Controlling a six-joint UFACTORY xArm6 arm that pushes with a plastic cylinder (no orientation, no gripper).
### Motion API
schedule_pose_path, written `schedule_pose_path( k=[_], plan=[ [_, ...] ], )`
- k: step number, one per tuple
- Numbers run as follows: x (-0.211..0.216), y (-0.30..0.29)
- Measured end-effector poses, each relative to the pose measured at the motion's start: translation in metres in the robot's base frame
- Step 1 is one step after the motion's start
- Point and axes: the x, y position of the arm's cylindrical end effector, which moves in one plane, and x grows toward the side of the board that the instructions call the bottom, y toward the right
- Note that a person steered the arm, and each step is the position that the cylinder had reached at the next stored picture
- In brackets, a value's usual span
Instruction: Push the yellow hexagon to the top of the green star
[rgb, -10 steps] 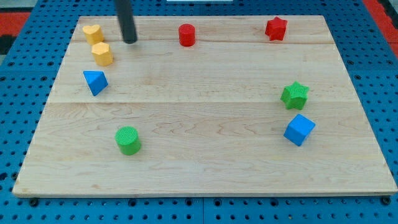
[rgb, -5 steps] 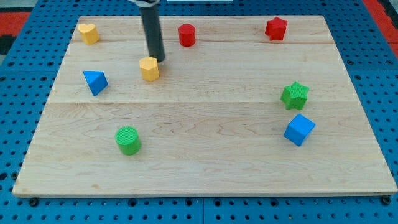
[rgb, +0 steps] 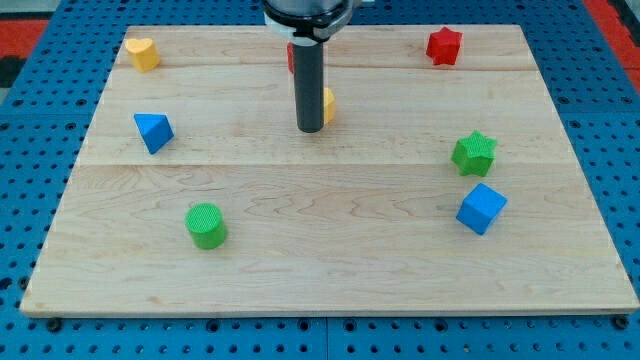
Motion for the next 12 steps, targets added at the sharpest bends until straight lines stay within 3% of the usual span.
schedule_pose_path(
  k=[1, 4, 6, 7, 8, 10, 12],
  plan=[
    [-0.008, -0.046],
    [-0.037, -0.032],
    [-0.037, 0.018],
    [-0.033, 0.088],
    [-0.027, 0.109],
    [-0.011, 0.082],
    [-0.003, 0.159]
  ],
)
